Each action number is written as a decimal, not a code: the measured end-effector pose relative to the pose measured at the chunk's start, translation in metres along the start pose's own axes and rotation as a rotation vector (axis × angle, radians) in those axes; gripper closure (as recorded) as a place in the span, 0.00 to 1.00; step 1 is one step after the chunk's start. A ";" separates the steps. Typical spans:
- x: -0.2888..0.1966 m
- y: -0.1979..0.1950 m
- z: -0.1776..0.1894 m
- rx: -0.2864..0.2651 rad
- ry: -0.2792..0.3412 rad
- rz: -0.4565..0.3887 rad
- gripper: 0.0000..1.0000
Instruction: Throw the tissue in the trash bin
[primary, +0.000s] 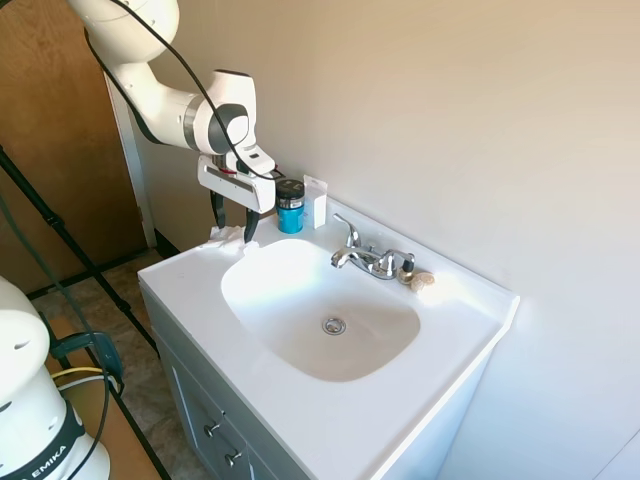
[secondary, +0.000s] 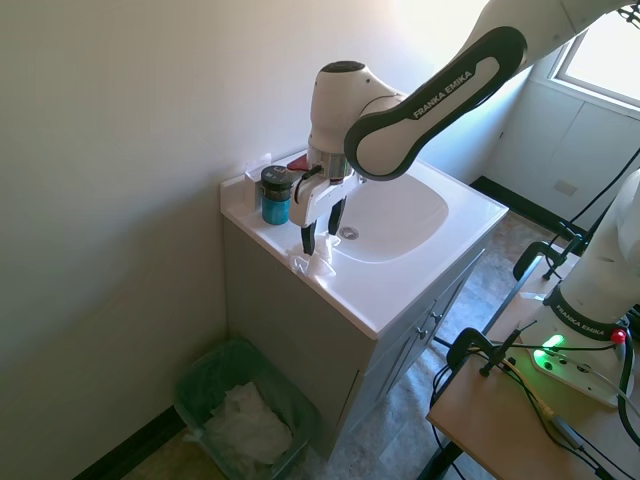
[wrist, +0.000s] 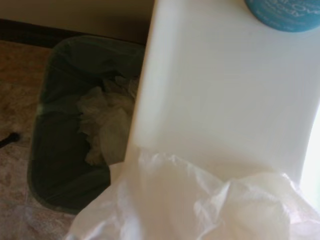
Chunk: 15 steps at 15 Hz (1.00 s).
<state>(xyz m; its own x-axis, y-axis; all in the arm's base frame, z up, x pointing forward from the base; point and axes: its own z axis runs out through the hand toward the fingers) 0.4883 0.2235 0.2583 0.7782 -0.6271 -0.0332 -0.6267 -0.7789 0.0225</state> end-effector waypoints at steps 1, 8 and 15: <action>0.003 -0.001 0.005 -0.005 -0.003 0.010 0.00; 0.003 -0.003 0.015 -0.031 -0.014 0.032 1.00; 0.006 -0.001 0.015 -0.038 -0.031 0.045 1.00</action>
<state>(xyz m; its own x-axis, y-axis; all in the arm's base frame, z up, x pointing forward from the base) 0.4929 0.2210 0.2436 0.7474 -0.6614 -0.0623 -0.6585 -0.7500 0.0626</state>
